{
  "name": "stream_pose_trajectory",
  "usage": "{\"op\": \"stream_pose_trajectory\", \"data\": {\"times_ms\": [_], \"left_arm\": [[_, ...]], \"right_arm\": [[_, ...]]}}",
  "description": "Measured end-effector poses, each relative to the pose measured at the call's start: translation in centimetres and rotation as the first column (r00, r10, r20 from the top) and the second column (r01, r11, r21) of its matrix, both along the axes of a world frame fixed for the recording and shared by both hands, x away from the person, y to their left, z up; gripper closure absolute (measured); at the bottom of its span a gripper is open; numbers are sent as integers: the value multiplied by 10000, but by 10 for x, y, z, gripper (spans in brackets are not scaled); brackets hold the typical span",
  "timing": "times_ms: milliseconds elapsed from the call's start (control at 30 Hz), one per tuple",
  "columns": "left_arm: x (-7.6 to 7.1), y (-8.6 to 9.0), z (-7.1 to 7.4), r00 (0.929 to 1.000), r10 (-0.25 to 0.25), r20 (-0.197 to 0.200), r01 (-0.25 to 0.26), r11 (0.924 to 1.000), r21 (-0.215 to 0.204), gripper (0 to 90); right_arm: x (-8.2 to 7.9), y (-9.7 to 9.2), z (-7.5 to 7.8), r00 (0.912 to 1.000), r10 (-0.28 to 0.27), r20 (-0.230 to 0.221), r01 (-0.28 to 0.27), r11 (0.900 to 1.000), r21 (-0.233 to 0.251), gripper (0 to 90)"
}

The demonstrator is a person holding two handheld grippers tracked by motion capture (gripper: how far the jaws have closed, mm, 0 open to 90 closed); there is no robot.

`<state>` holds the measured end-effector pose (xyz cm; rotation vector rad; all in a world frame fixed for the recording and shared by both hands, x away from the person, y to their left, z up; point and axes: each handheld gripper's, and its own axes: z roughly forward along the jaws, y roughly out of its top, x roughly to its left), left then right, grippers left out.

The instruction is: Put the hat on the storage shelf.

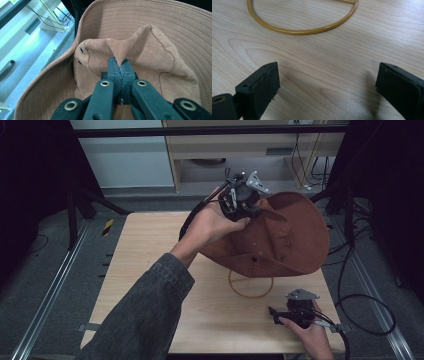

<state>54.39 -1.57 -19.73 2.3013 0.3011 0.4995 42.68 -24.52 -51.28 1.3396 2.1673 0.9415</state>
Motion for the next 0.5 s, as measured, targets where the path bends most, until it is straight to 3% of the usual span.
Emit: {"op": "stream_pose_trajectory", "data": {"times_ms": [500], "left_arm": [[6, -5, -11, 9998, 63, -209, -60, 9999, 124, 891]], "right_arm": [[0, 0, 0, 10000, -4, -11, 4, 10000, -1, 54]]}}
